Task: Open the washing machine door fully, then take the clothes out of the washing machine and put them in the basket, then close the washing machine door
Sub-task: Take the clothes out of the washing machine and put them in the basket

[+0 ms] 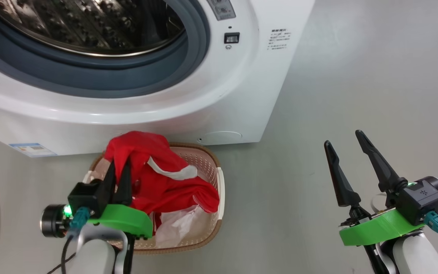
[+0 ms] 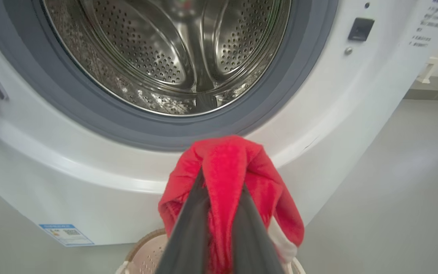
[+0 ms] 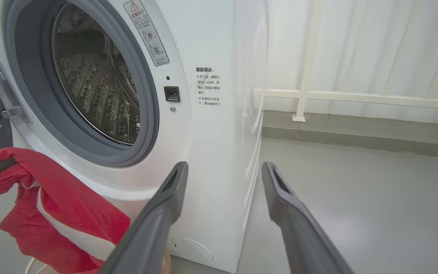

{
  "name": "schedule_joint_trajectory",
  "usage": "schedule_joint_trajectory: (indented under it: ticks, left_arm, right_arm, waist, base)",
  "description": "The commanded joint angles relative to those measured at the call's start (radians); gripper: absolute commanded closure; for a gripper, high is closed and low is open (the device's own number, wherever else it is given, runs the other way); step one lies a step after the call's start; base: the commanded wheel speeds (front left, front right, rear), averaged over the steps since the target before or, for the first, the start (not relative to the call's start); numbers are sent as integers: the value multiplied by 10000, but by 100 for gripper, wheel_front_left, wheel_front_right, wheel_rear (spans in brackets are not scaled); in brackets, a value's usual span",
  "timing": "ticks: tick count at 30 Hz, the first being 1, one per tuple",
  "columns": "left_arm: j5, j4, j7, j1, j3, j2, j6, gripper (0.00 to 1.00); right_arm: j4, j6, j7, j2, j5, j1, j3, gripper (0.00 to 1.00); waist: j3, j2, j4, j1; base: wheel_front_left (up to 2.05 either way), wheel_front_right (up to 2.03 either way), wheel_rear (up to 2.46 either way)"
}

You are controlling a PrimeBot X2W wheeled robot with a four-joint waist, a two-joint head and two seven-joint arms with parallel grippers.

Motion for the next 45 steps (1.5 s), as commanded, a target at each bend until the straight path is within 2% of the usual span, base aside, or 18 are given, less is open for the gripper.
schedule_joint_trajectory:
  ticks: [1, 9, 14, 21, 29, 38, 41, 43, 44, 45]
  left_arm:
    - [-72, 260, -49, -384, 292, 82, -15, 100]
    - [-665, 2538, -49, -1212, 200, 59, -206, 100]
    - [-2089, 4716, 33, -2096, -36, 55, -787, 100]
    - [-3260, 6753, 418, -3115, -593, 54, -1118, 100]
    - [-3962, 8423, 1448, -3953, -1047, 54, -1002, 100]
    - [-4142, 8960, 1908, -4159, -1040, 219, -886, 100]
    - [-4128, 9003, 1874, -4203, -1095, 229, -890, 83]
    - [-4122, 9018, 1746, -4233, -1134, 215, -924, 67]
    - [-4111, 9023, 1653, -4247, -1161, 207, -945, 51]
    - [-4091, 9027, 1558, -4255, -1200, 197, -970, 2]
  right_arm:
    - [-257, 35, -63, -82, -18, -225, 243, 0]
    - [-299, 35, -63, -44, -23, -414, 232, 0]
    - [-299, 35, -63, -43, -43, -579, 289, 0]
    - [-384, 35, -63, -23, -41, -808, 325, 0]
    - [-398, 35, -63, 22, 6, -1039, 349, 0]
    - [-375, 35, -63, 151, 86, -1108, 391, 0]
    - [-345, 35, -63, 180, 76, -1112, 348, 0]
    - [-310, 35, -63, 196, 51, -1114, 309, 0]
    - [-292, 35, -63, 204, 40, -1120, 288, 0]
    - [-272, 35, -63, 211, 27, -1126, 262, 0]
  waist:
    - [261, 0, -153, 0]
    - [797, 0, -316, 0]
    - [1263, 0, -433, 0]
    - [1790, 0, -671, 0]
    - [2265, 0, -1037, 0]
    - [2535, 0, -1447, 0]
    - [2547, 0, -1468, 0]
    - [2521, 0, -1443, 0]
    - [2501, 0, -1420, 0]
    - [2465, 0, -1382, 0]
  base:
    - [0, 0, 0]
    - [0, 0, 0]
    - [0, 0, 0]
    - [0, 0, 0]
    - [0, 0, 0]
    - [0, 0, 0]
    - [0, 0, 0]
    - [0, 0, 0]
    - [0, 0, 0]
    - [0, 0, 0]
